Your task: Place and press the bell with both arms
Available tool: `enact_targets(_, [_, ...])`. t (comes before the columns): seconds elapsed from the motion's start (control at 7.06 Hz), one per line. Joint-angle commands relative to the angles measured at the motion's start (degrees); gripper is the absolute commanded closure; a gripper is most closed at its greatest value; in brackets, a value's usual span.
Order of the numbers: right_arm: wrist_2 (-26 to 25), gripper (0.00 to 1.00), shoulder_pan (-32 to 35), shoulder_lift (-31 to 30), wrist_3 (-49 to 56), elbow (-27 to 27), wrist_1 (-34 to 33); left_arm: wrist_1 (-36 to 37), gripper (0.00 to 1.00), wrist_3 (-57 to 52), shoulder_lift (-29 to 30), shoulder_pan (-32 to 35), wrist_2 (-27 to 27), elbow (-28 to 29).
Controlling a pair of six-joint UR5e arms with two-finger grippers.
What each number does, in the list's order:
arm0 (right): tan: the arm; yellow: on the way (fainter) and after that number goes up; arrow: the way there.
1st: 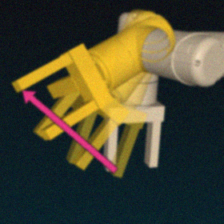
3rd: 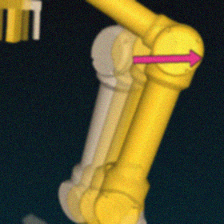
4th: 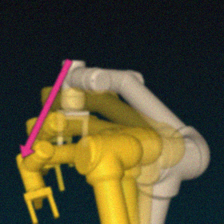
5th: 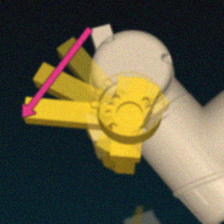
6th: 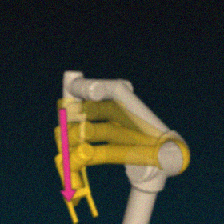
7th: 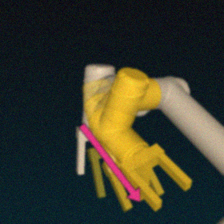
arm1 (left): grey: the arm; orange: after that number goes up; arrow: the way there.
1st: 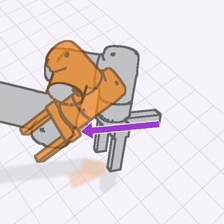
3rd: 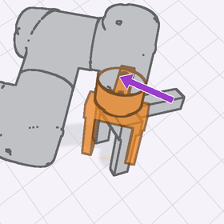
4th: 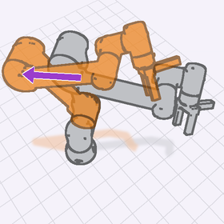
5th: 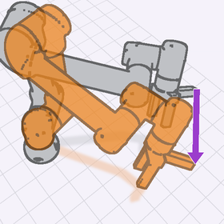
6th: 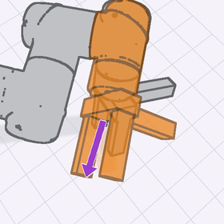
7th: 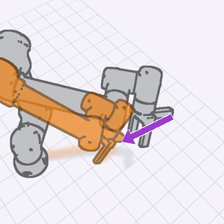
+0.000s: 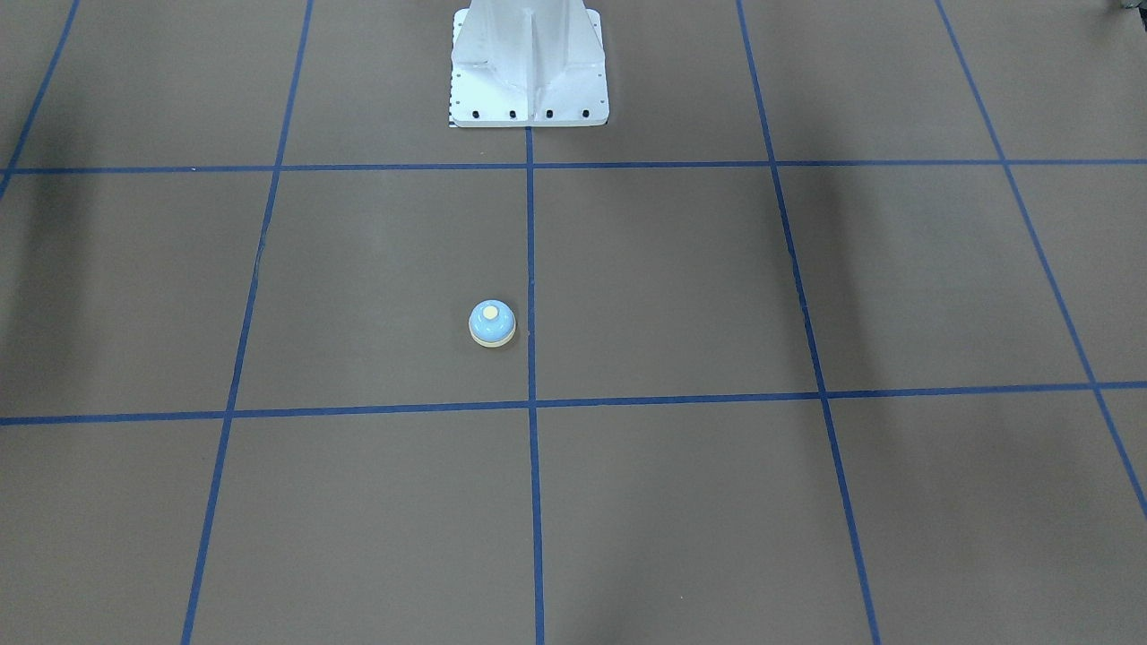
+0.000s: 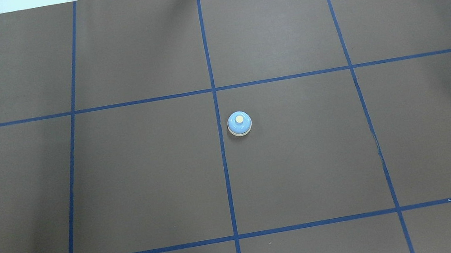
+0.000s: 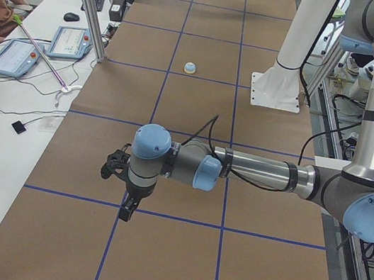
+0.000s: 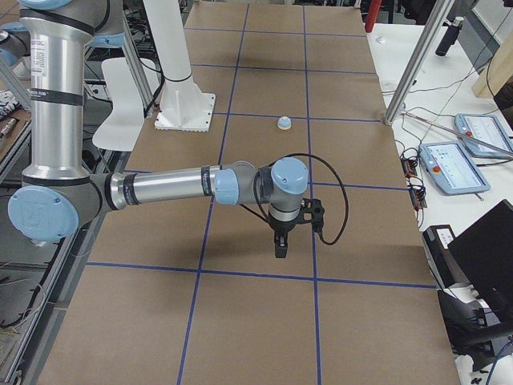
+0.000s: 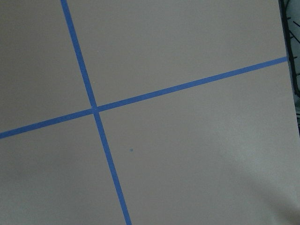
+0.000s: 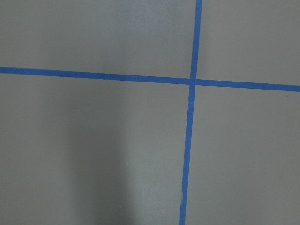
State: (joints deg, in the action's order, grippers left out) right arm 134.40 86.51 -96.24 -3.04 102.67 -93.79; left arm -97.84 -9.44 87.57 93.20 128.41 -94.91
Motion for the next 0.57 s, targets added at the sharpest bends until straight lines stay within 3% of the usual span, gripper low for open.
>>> enact_targets(0.0, [3.59, 0.0, 1.91, -0.97, 0.32, -0.8, 0.8, 0.02, 0.0, 0.3, -0.56, -0.21, -0.09, 0.16])
enact_targets(0.42, [3.59, 0.0, 2.17, -0.53, 0.14, -1.06, 0.8, 0.11, 0.0, 0.3, -1.0, -0.21, -0.09, 0.25])
